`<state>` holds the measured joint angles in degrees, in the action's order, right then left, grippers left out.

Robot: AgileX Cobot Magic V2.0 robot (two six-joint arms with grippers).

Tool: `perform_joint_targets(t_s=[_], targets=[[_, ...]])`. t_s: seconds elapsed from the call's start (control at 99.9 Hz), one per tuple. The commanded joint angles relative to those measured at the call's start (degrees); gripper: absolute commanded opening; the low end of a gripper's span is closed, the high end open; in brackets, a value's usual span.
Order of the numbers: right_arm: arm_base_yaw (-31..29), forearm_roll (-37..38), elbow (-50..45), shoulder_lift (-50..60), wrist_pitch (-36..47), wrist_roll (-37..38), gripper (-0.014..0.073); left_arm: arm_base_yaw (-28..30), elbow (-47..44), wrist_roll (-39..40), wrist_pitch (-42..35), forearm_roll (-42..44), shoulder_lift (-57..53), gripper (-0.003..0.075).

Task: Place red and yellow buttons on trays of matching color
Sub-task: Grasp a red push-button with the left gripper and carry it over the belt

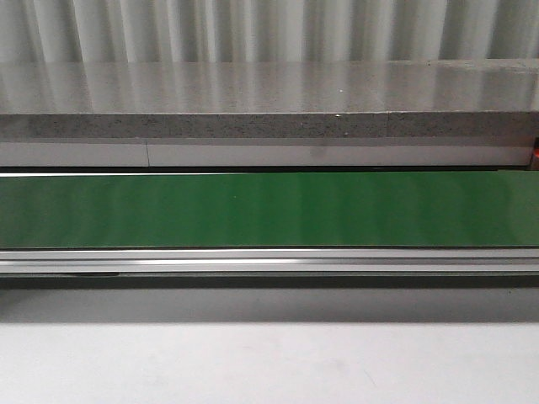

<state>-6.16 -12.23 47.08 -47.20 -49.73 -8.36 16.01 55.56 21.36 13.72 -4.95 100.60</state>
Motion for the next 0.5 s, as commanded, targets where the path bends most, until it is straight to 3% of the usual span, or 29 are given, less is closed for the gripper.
perform_joint_targets(t_s=[0.0, 0.08, 0.34, 0.49], targets=[[0.2, -0.2, 1.3, 0.4, 2.6, -0.5, -0.0067, 0.2, 1.6, 0.3, -3.1, -0.8, -2.3, 0.0552], [0.2, -0.2, 1.3, 0.4, 2.6, -0.5, -0.0067, 0.2, 1.6, 0.3, -3.1, -0.8, -2.3, 0.0489], [0.2, -0.2, 1.3, 0.4, 2.6, -0.5, -0.0067, 0.2, 1.6, 0.3, -2.4, -0.8, -4.5, 0.0138], [0.2, -0.2, 1.3, 0.4, 2.6, -0.5, -0.0067, 0.2, 1.6, 0.3, -1.5, -0.8, -8.3, -0.0021]])
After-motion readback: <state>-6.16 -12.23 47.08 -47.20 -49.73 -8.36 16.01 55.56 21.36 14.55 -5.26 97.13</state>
